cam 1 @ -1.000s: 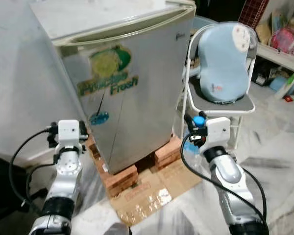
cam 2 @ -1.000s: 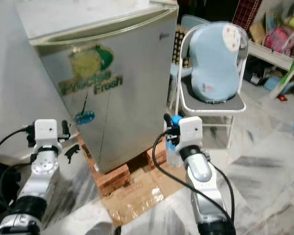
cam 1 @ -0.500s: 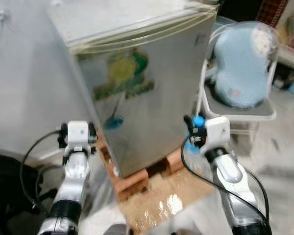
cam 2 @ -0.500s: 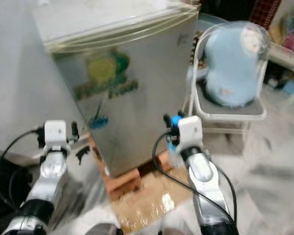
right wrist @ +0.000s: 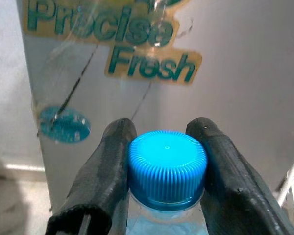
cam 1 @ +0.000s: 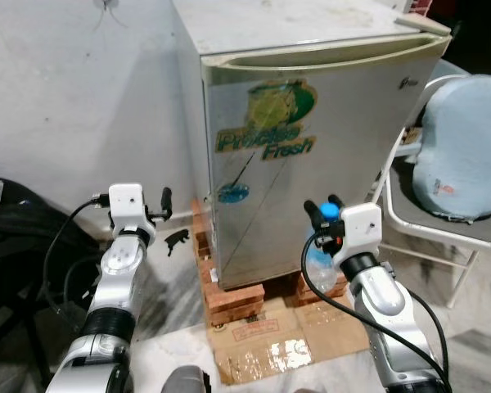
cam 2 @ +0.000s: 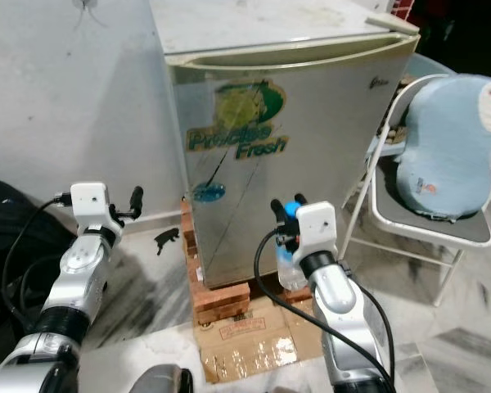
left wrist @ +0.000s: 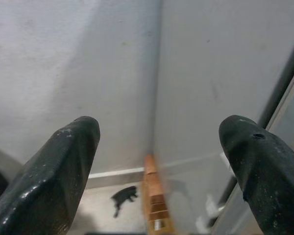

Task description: Restocking fridge

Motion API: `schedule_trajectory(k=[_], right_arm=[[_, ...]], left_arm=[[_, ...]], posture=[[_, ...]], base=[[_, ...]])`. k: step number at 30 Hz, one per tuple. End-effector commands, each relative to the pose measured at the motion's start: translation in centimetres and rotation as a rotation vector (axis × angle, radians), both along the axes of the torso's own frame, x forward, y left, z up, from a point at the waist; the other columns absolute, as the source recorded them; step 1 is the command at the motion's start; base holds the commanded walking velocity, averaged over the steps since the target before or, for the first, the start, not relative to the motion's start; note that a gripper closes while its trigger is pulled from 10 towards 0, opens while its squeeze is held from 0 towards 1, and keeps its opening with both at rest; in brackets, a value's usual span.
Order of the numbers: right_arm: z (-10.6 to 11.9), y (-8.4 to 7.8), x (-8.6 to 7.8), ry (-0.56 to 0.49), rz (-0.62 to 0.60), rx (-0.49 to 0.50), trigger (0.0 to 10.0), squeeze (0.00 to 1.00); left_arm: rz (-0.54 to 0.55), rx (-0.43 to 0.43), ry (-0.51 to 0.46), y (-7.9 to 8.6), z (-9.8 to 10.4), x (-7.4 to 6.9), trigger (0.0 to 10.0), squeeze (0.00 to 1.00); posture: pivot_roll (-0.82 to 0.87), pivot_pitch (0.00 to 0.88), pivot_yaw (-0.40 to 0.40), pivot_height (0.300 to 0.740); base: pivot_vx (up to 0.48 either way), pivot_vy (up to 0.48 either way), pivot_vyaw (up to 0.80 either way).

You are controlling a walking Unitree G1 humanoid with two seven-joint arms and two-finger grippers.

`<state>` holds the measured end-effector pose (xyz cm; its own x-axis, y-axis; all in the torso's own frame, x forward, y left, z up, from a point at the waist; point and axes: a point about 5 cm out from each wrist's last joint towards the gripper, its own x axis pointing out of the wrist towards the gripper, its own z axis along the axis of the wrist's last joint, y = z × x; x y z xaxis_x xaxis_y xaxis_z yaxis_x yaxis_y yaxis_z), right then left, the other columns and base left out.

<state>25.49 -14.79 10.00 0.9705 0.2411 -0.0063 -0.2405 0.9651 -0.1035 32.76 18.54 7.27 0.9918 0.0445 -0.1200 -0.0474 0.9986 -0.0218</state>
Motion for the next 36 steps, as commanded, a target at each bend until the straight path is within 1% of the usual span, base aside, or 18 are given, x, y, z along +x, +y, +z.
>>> schedule_trajectory(k=[1, 4, 5, 6, 12, 14, 15, 16, 18, 19, 23, 26, 27, 28, 31, 33, 35, 36], right_arm=[[1.1, -0.2, -0.3, -0.035, 0.008, -0.008, 10.0, 0.0], [1.1, -0.7, -1.0, -0.024, -0.004, -0.016, 10.0, 0.0], [1.1, -1.0, -1.4, -0.017, -0.01, -0.026, 10.0, 0.0], [1.1, -1.0, -1.4, -0.017, -0.01, -0.026, 10.0, 0.0], [1.6, -1.7, -2.2, -0.017, -0.029, -0.045, 10.0, 0.0], [1.8, -2.0, -2.4, -0.015, -0.037, -0.056, 10.0, 0.0], [1.9, -2.4, -2.8, -0.009, -0.047, -0.062, 10.0, 0.0], [1.9, -2.4, -2.8, -0.009, -0.047, -0.062, 10.0, 0.0], [2.0, -2.9, -3.3, 0.003, -0.061, -0.07, 10.0, 0.0], [2.0, -3.0, -3.5, 0.007, -0.065, -0.072, 10.0, 0.0], [1.9, -3.2, -3.7, 0.015, -0.072, -0.075, 10.0, 0.0], [2.0, -3.0, -3.9, 0.019, -0.072, -0.074, 10.0, 0.0], [2.0, -3.0, -4.0, 0.023, -0.07, -0.073, 10.0, 0.0], [2.0, -3.0, -4.0, 0.023, -0.07, -0.073, 10.0, 0.0], [2.0, -3.1, -4.1, 0.031, -0.067, -0.075, 10.0, 0.0], [2.0, -3.2, -4.2, 0.035, -0.067, -0.077, 10.0, 0.0], [1.9, -3.3, -4.1, 0.039, -0.069, -0.076, 10.0, 0.0], [1.9, -3.4, -4.1, 0.042, -0.075, -0.075, 10.0, 0.0]], left_arm=[[0.029, 0.003, 0.042, 0.4, -0.1, 0.6, 10.0, 0.0], [0.065, 0.008, 0.069, 0.6, 0.1, 1.3, 10.0, 0.0], [0.066, -0.004, 0.089, 0.4, 0.2, 1.9, 10.0, 0.0], [0.066, -0.004, 0.089, 0.4, 0.2, 1.9, 10.0, 0.0], [0.048, -0.006, 0.146, -0.8, 0.8, 3.2, 10.0, 0.0], [0.041, 0.018, 0.161, -1.3, 1.0, 3.6, 10.0, 0.0], [0.012, 0.04, 0.18, -2.2, 1.2, 3.9, 10.0, 0.0], [0.012, 0.04, 0.18, -2.2, 1.2, 3.9, 10.0, 0.0], [-0.068, 0.092, 0.2, -3.9, 1.4, 4.3, 10.0, 0.0], [-0.097, 0.097, 0.195, -4.5, 1.5, 4.3, 10.0, 0.0], [-0.171, 0.114, 0.185, -5.9, 1.6, 4.4, 10.0, 0.0], [-0.221, 0.144, 0.21, -6.9, 1.1, 4.1, 10.0, 0.0], [-0.257, 0.172, 0.227, -7.5, 0.6, 3.8, 10.0, 0.0], [-0.257, 0.172, 0.227, -7.5, 0.6, 3.8, 10.0, 0.0], [-0.35, 0.186, 0.225, -8.8, 0.4, 3.4, 10.0, 0.0], [-0.456, 0.191, 0.207, -10.1, 0.3, 3.1, 10.0, 0.0], [-0.598, 0.211, 0.181, -11.6, 0.2, 2.5, 10.0, 0.0], [-0.743, 0.184, 0.157, -13.1, 0.1, 1.7, 10.0, 0.0]], posture=[[-0.01, 0.0, -0.033, 0.74], [-0.04, 0.0, -0.032, 0.74], [-0.06, 0.0, -0.03, 0.74], [-0.06, 0.0, -0.03, 0.74], [-0.09, 0.0, -0.03, 0.74], [-0.12, 0.0, -0.029, 0.74], [-0.13, 0.0, -0.026, 0.74], [-0.13, 0.0, -0.026, 0.74], [-0.15, 0.0, -0.019, 0.74], [-0.15, 0.0, -0.018, 0.74], [-0.15, 0.0, -0.015, 0.74], [-0.16, 0.0, -0.01, 0.74], [-0.16, 0.0, -0.01, 0.74], [-0.16, 0.0, -0.01, 0.74], [-0.16, 0.0, -0.01, 0.74], [-0.16, 0.0, -0.01, 0.74], [-0.16, 0.0, -0.009, 0.74], [-0.16, 0.0, -0.009, 0.74]], base=[[0.0, 0.0, 0.0], [0.0, 0.0, 0.0], [0.0, 0.0, 0.0], [0.0, 0.0, 0.0], [0.0, 0.0, 0.0], [0.0, 0.0, 0.0], [0.0, 0.0, 0.0], [0.0, 0.0, 0.0], [0.0, 0.0, 0.0], [0.0, 0.0, 0.0], [0.0, 0.0, 0.0], [0.0, 0.0, 0.0], [0.0, 0.0, 0.0], [0.0, 0.0, 0.0], [0.0, 0.0, 0.0], [0.0, 0.0, 0.0], [0.0, 0.0, 0.0], [0.0, 0.0, 0.0]])
